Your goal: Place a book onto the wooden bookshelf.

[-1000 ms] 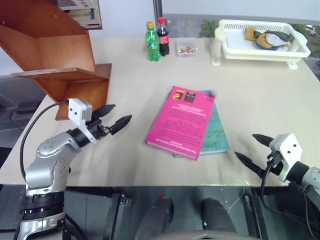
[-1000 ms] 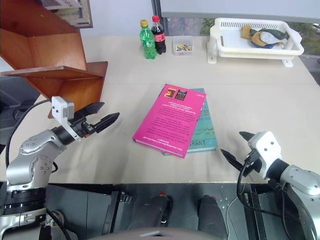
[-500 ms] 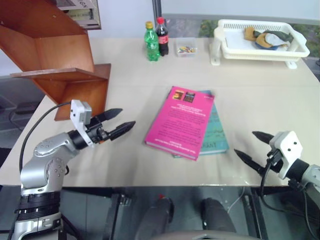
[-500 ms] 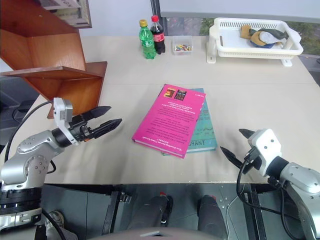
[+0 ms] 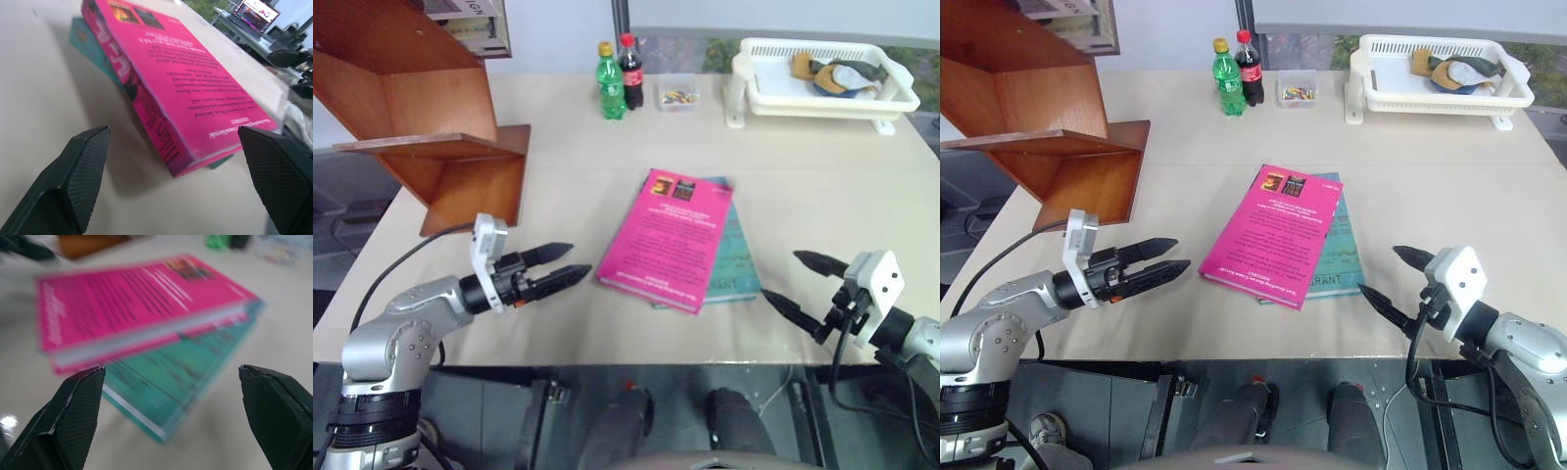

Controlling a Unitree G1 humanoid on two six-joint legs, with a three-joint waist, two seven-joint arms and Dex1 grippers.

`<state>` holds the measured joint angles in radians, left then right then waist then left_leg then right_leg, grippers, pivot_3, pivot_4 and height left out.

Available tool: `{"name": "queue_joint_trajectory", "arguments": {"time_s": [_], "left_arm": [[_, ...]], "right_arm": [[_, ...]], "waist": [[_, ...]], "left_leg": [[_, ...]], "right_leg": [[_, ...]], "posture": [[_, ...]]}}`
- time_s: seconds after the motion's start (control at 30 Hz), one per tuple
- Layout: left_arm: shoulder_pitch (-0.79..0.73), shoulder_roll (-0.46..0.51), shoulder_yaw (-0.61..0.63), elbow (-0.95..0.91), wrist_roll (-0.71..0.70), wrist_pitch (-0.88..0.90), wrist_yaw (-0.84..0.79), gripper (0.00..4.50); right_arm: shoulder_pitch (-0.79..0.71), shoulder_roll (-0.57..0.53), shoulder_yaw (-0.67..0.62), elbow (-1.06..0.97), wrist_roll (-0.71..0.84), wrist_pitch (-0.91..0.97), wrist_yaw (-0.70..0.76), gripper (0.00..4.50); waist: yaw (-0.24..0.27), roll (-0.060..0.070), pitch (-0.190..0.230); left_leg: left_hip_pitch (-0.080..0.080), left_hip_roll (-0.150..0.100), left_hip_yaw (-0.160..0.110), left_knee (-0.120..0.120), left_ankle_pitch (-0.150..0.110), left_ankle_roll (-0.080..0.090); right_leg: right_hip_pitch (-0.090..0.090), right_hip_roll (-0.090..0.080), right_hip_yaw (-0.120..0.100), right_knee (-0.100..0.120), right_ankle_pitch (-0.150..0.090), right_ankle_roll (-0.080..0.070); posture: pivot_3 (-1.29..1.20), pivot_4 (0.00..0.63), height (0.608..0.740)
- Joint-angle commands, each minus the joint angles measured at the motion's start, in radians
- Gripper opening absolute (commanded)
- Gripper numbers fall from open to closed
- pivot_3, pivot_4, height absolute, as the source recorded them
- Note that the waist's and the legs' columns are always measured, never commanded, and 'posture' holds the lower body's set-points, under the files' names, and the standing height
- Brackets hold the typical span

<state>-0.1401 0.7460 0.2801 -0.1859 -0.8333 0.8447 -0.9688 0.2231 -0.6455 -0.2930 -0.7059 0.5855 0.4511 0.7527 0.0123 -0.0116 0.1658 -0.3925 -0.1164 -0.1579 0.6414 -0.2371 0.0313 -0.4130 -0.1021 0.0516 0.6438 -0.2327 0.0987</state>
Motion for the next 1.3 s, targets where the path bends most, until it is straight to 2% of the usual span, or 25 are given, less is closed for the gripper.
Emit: {"name": "queue_joint_trajectory", "arguments": {"time_s": [0.03, 0.37, 0.67, 0.8, 1.0, 1.3], "left_arm": [[-0.065, 0.028, 0.015, -0.004, -0.091, 0.138, 0.039, 4.48], [-0.210, 0.003, -0.045, 0.107, -0.119, 0.317, 0.098, 4.48], [-0.357, -0.040, -0.118, 0.303, -0.086, 0.414, 0.103, 4.48], [-0.419, -0.056, -0.188, 0.451, -0.036, 0.418, 0.048, 4.48], [-0.528, -0.105, -0.221, 0.649, 0.015, 0.411, -0.024, 4.48], [-0.643, -0.159, -0.286, 0.801, 0.095, 0.417, -0.140, 4.48]], "right_arm": [[-0.016, -0.014, -0.027, -0.075, 0.046, -0.047, 0.029, 4.50], [0.026, -0.017, 0.001, -0.159, 0.009, -0.098, 0.016, 4.50], [0.032, -0.022, 0.021, -0.180, -0.011, -0.128, 0.007, 4.50], [0.032, -0.026, 0.021, -0.193, -0.011, -0.126, -0.001, 4.50], [0.065, -0.021, 0.001, -0.228, -0.008, -0.141, -0.004, 4.50], [0.112, -0.015, -0.003, -0.260, -0.026, -0.152, -0.026, 4.50]], "waist": [[0.001, 0.000, 0.000], [0.001, 0.000, 0.000], [-0.001, 0.000, 0.000], [0.000, 0.000, 0.000], [0.001, -0.001, 0.000], [-0.001, -0.001, 0.000]], "left_leg": [[0.000, 0.000, 0.000, 0.000, 0.000, 0.000], [0.000, 0.000, 0.000, 0.000, 0.000, 0.000], [0.000, -0.001, 0.000, 0.000, 0.001, -0.002], [0.000, -0.001, 0.000, 0.000, 0.002, -0.003], [-0.001, -0.001, -0.001, 0.001, 0.002, -0.004], [-0.001, -0.001, -0.001, 0.002, 0.002, -0.004]], "right_leg": [[0.000, 0.000, 0.000, 0.000, 0.000, 0.000], [0.000, 0.000, 0.000, 0.000, 0.000, 0.000], [0.000, 0.000, 0.000, 0.000, 0.000, 0.000], [0.000, 0.001, 0.000, 0.000, 0.000, 0.000], [0.000, 0.000, 0.000, 0.001, 0.000, 0.000], [0.000, 0.000, 0.000, 0.001, 0.000, 0.000]], "posture": [[0.00, 0.150, 0.740], [0.00, 0.150, 0.740], [0.00, 0.150, 0.740], [0.00, 0.150, 0.740], [0.00, 0.150, 0.740], [0.00, 0.150, 0.740]]}}
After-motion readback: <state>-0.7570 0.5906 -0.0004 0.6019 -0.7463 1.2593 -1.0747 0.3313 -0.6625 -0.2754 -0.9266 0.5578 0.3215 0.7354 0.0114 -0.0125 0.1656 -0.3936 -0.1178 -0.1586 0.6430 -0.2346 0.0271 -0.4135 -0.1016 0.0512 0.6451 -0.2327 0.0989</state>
